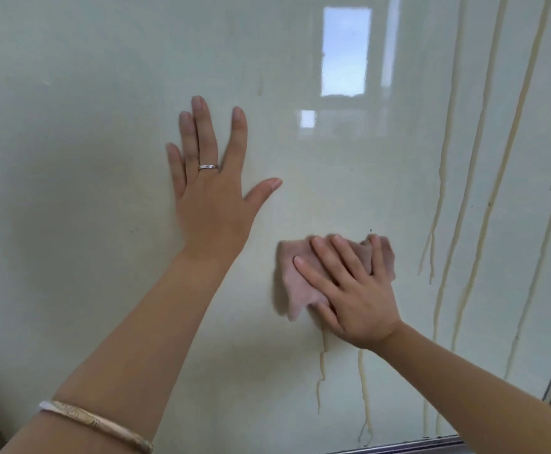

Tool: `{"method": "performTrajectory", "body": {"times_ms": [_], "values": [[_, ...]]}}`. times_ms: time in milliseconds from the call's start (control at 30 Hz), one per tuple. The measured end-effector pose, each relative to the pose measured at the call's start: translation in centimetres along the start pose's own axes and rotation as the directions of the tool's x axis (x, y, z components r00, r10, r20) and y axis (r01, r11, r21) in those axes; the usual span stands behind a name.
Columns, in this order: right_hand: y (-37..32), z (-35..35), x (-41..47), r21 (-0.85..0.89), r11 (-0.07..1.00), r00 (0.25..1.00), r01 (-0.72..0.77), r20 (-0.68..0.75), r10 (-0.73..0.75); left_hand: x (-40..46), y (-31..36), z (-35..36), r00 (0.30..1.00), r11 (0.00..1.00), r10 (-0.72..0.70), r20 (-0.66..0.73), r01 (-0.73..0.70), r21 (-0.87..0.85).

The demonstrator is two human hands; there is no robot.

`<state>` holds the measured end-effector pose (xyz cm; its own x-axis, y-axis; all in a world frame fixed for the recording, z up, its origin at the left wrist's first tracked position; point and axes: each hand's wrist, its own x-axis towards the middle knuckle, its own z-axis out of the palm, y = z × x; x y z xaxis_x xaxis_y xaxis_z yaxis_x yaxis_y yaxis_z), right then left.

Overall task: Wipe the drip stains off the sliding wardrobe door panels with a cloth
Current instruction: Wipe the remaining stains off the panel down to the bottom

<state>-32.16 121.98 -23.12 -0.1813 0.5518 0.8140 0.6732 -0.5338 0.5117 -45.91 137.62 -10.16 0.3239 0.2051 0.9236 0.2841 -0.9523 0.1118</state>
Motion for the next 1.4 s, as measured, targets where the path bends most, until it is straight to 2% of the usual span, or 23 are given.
{"method": "performTrajectory", "body": {"times_ms": [67, 200, 267, 367, 500, 667, 700, 800, 867, 933, 1033, 1100, 1133, 1200, 1267, 1333, 1400], "values": [[1.4, -0.5, 2.3, 0.004, 0.999, 0.999, 0.036, -0.033, -0.036, -0.1, 0.0, 0.0, 1.0, 1.0, -0.001, -0.004, 0.001, 0.014], [2.2, -0.4, 6.1, 0.011, 0.981, 0.969, -0.193, -0.154, 0.193, -0.1, 0.1, -0.1, 1.0, 1.0, 0.005, -0.001, -0.004, 0.026], [0.7, 0.5, 4.3, 0.011, 0.974, 0.961, -0.224, -0.161, 0.223, -0.1, 0.1, -0.2, 1.0, 0.999, 0.023, 0.01, -0.024, 0.028], [-1.5, 1.7, -1.1, -0.003, 0.99, 0.987, -0.139, -0.085, 0.138, -2.3, -0.4, 0.3, 1.0, 1.0, -0.005, 0.003, 0.005, 0.021], [-3.7, 2.4, -6.8, 0.001, 0.999, 0.999, -0.035, 0.03, 0.035, -10.5, -1.5, 3.3, 0.997, 0.997, -0.067, -0.025, 0.068, 0.04], [-1.9, 2.1, -5.8, 0.039, 0.995, 0.996, 0.088, 0.003, -0.088, -15.2, -2.3, 5.7, 0.997, 0.993, -0.083, -0.006, 0.084, 0.087], [-1.2, 1.9, -4.3, 0.041, 0.996, 0.996, 0.085, -0.027, -0.084, -15.3, -2.4, 5.7, 0.996, 0.993, -0.083, -0.013, 0.084, 0.084], [-0.6, 1.8, -0.1, 0.049, 0.994, 0.986, -0.098, -0.128, 0.104, -15.2, -2.5, 5.8, 0.995, 0.992, -0.088, -0.039, 0.091, 0.086], [-2.0, 2.3, -0.3, 0.045, 0.986, 0.975, -0.16, -0.148, 0.165, -15.3, -2.6, 6.0, 0.996, 0.994, -0.075, -0.05, 0.079, 0.078], [-4.0, 3.0, -2.9, 0.045, 0.989, 0.984, -0.141, -0.104, 0.145, -15.3, -2.9, 6.0, 0.996, 0.994, -0.072, -0.055, 0.076, 0.076], [-5.0, 2.4, -6.4, 0.084, 0.996, 1.0, -0.006, 0.011, 0.005, -15.2, -2.7, 5.8, 0.995, 0.994, -0.087, -0.039, 0.09, 0.059], [-3.5, 1.8, -5.4, 0.087, 0.995, 0.998, 0.055, 0.003, -0.056, -15.2, -2.6, 5.8, 0.995, 0.994, -0.091, -0.028, 0.093, 0.064], [-2.6, 1.6, -4.2, 0.083, 0.996, 0.999, 0.033, -0.033, -0.03, -15.2, -2.6, 5.8, 0.995, 0.994, -0.091, -0.029, 0.093, 0.063], [-1.3, 1.4, -1.1, 0.083, 0.99, 0.985, -0.113, -0.122, 0.123, -15.2, -2.5, 5.8, 0.995, 0.993, -0.099, -0.029, 0.101, 0.058], [-1.3, 1.5, 0.3, 0.104, 0.968, 0.96, -0.228, -0.14, 0.242, -15.3, -2.4, 5.7, 0.994, 0.993, -0.112, -0.016, 0.113, 0.046], [-2.1, 2.1, -1.5, 0.082, 0.974, 0.969, -0.211, -0.117, 0.219, -15.2, -2.5, 5.7, 0.994, 0.993, -0.106, -0.01, 0.106, 0.044], [-3.8, 2.8, -5.7, 0.059, 0.989, 0.99, -0.136, -0.036, 0.138, -15.2, -2.5, 5.7, 0.995, 0.994, -0.104, -0.004, 0.104, 0.045]]}}
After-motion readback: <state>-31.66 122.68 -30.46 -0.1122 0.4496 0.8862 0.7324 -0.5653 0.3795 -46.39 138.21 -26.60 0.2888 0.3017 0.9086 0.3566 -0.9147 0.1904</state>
